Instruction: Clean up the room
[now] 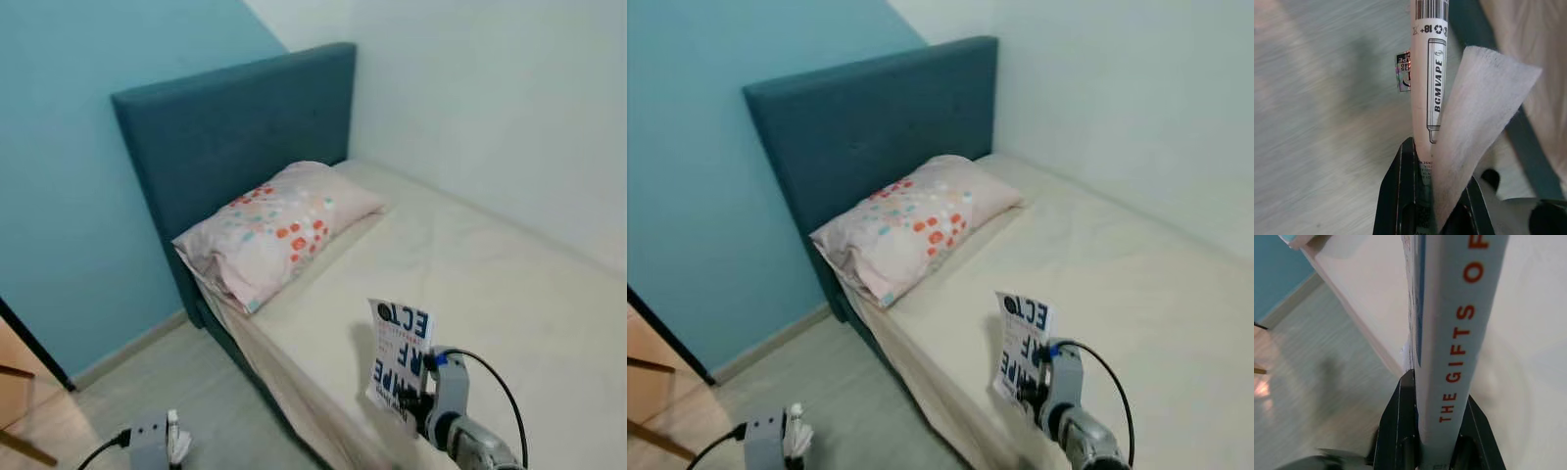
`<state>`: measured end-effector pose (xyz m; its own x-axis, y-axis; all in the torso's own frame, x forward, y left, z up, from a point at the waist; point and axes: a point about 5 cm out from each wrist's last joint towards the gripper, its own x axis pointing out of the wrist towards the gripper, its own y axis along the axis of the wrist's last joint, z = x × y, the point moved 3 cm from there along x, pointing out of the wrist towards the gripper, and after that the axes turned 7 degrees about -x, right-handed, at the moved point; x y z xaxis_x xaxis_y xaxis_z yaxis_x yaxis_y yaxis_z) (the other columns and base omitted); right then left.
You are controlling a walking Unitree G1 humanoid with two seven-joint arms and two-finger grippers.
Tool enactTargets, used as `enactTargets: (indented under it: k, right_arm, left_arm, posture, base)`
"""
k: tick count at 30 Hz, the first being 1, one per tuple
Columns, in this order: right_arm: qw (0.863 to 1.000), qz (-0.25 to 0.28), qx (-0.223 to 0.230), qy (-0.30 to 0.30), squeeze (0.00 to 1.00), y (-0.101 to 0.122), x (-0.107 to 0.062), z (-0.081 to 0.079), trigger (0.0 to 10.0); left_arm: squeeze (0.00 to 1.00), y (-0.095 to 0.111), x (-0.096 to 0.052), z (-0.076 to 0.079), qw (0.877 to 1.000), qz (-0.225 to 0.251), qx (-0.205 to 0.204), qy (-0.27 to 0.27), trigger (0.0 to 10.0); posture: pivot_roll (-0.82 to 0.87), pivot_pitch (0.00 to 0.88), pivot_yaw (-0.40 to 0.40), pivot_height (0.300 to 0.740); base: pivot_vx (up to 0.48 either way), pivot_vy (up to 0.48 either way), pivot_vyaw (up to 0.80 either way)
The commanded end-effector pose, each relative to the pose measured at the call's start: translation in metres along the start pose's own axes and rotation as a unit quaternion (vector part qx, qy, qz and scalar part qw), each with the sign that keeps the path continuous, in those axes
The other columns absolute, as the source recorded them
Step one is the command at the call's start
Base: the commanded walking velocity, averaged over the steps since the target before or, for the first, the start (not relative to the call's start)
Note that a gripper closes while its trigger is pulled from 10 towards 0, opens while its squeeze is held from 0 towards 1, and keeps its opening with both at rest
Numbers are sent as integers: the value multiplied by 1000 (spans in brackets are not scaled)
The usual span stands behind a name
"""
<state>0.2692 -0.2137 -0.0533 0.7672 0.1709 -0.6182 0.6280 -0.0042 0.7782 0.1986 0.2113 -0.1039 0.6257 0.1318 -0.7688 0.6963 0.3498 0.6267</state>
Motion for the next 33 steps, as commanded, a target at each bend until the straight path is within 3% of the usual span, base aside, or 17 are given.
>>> enactTargets:
  k: [1,8,30,33]
  right_arm:
    - [1000,1,3,1,0,-2,1,-4,10000]
    - [1000,-12,5,-2,0,-11,-1,-4,10000]
    - [1000,-8,1,4,0,-10,0,-7,10000]
    - [1000,-7,3,3,0,-10,0,-7,10000]
  left_arm:
    - [0,-2,0,-1,1000,-5,0,1,10000]
    - [0,-9,-2,-5,1000,-13,0,5,10000]
    - [0,-4,-2,-8,1000,-3,-12,8,10000]
    - [0,7,1,-1,1000,17,-5,-3,10000]
  posture:
    - [-21,0,-47,740]
    - [-26,0,-44,740]
    - [-24,0,-39,740]
    - [-25,0,-37,740]
  base:
    - [0,0,775]
    - [0,0,774]
    - [0,376,771]
    - [0,380,773]
